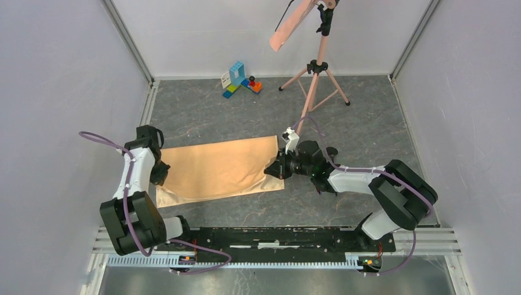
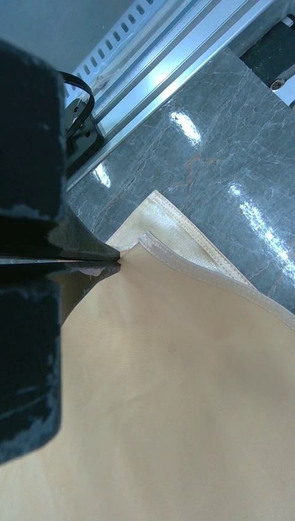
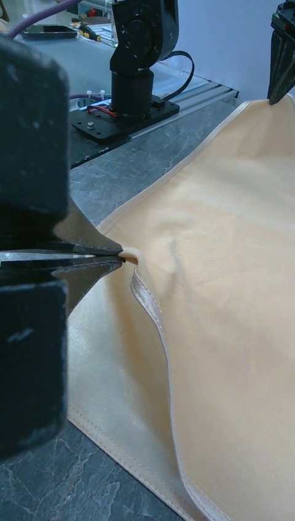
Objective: Fold the napkin into a case and place the utensils inside
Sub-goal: Fold and flatten the napkin at the center of the board.
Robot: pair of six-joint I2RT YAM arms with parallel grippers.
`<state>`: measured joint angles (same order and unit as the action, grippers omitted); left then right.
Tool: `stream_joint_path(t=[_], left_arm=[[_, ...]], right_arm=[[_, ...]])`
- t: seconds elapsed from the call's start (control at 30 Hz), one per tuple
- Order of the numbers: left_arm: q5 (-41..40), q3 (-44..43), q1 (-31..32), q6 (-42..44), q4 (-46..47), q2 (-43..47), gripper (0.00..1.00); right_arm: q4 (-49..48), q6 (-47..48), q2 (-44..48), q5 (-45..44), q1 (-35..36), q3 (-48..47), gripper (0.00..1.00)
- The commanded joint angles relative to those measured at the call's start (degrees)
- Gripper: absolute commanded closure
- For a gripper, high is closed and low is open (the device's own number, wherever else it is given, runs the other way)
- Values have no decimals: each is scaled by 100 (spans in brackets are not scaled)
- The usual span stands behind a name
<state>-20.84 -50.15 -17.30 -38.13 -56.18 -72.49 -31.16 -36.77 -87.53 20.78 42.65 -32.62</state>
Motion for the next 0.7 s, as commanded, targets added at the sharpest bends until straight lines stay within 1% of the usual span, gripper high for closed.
stream_joint_path(t=[0.0, 0.1, 0.17, 0.23, 0.27, 0.3, 0.33, 0.4, 0.43, 0.47, 0.5, 0.57, 0.6, 0.67], left_arm=[[29, 33, -26, -284, 169, -130, 98], [78, 49, -31, -291, 170, -233, 98], [75, 28, -36, -280, 156, -282, 95], [45, -2, -29, -314, 86, -281, 88], [32, -48, -23, -323, -16, -239, 82], [-5, -117, -23, -367, -155, -170, 72], [-14, -162, -25, -401, -238, -60, 63], [-64, -305, -27, -418, -375, 251, 45], [-76, -380, -32, -372, -414, 418, 34], [-89, -458, -17, -344, -434, 570, 31], [-80, -517, -17, -300, -442, 719, 17], [15, -582, -16, -197, -399, 943, 11], [158, -584, -13, -78, -331, 1020, 10], [968, -508, -18, 347, 56, 1152, 9]], right_arm=[[-400, 2, -58, 17, 17, 23, 96], [-425, -1, -129, 13, 19, 36, 96], [-438, 4, -175, -8, 17, 37, 95], [-354, 56, -209, -35, 11, 3, 94], [-217, 135, -214, -63, 10, -49, 93], [35, 223, -188, -146, 15, -90, 92], [342, 299, -124, -236, 18, -132, 86], [1032, 606, 102, -456, 35, -220, 60], [1371, 823, 216, -633, 55, -288, 49], [1764, 1023, 341, -799, 67, -378, 42], [2124, 1297, 440, -1011, 68, -506, 39], [2637, 1788, 564, -1455, 70, -743, 31], [2796, 1976, 587, -1686, 65, -844, 30], [2961, 2342, 528, -1801, 67, -1068, 28]])
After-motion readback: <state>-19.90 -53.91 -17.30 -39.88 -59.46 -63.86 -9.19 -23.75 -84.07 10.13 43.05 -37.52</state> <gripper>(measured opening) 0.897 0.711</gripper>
